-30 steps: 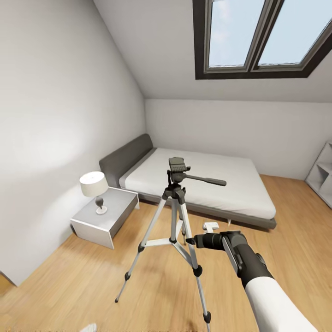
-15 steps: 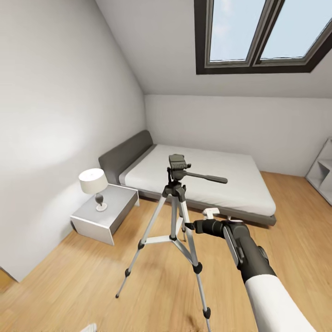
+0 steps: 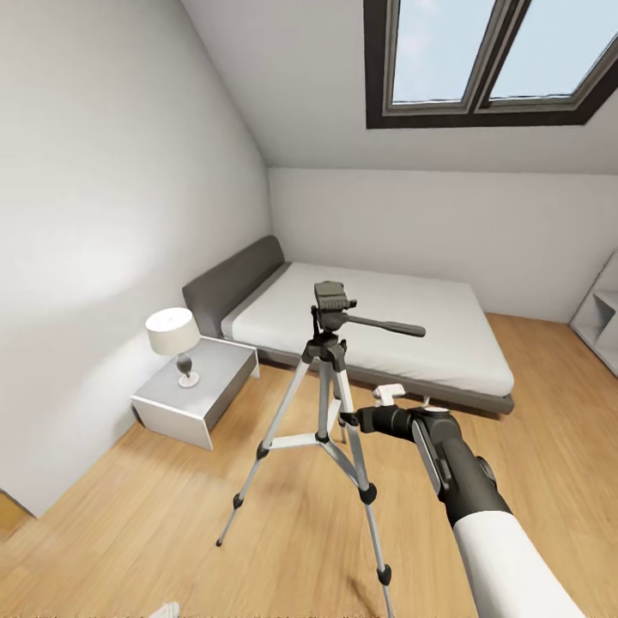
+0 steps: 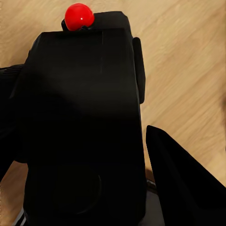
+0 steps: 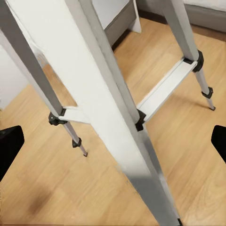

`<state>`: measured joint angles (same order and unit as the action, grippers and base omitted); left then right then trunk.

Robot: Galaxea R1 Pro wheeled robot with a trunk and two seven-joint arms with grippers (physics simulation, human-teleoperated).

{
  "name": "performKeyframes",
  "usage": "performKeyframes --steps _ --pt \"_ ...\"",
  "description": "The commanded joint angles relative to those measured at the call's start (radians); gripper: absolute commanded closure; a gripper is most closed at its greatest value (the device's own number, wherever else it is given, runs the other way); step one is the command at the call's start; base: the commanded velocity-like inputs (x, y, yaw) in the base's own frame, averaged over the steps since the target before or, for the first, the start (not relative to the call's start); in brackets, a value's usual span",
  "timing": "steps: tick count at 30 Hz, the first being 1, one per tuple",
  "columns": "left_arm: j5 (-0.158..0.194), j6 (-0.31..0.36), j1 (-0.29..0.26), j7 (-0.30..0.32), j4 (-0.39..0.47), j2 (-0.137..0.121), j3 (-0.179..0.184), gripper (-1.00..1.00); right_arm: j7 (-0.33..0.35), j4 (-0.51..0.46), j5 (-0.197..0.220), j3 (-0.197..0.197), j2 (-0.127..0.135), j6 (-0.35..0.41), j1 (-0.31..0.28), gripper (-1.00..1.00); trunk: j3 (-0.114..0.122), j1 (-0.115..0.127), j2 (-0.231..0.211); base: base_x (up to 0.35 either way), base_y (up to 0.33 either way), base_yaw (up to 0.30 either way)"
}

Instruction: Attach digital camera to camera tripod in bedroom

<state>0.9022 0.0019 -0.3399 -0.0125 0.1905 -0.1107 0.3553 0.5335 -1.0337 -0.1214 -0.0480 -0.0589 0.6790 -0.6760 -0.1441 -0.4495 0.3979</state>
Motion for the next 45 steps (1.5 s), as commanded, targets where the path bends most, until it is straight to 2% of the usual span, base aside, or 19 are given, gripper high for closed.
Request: performKeyframes --steps 1,4,11,45 --pt "0.007 0.000 -0.001 -0.001 0.001 -0.001 0.008 1.00 0.010 -0.001 -0.011 0.002 -0.003 0.003 -0.001 -1.00 -0.004 -0.001 0.002 0.000 0.000 0.000" --pt "0.007 0.000 -0.001 -0.001 0.001 0.000 0.008 1.00 0.010 -0.001 -0.011 0.022 -0.007 0.003 -0.002 -1.00 -0.009 -0.001 0.002 0.000 0.000 0.000" --pt "0.007 0.000 -0.001 -0.001 0.001 -0.001 0.008 1.00 0.010 -0.002 -0.010 0.035 -0.010 0.003 -0.001 -1.00 -0.015 -0.001 0.002 0.000 0.000 0.000" --pt "0.007 -0.002 -0.001 -0.001 0.003 0.000 0.008 1.00 -0.002 0.001 -0.013 0.029 0.006 -0.008 -0.002 -1.00 -0.016 -0.001 0.002 0.000 0.000 0.000"
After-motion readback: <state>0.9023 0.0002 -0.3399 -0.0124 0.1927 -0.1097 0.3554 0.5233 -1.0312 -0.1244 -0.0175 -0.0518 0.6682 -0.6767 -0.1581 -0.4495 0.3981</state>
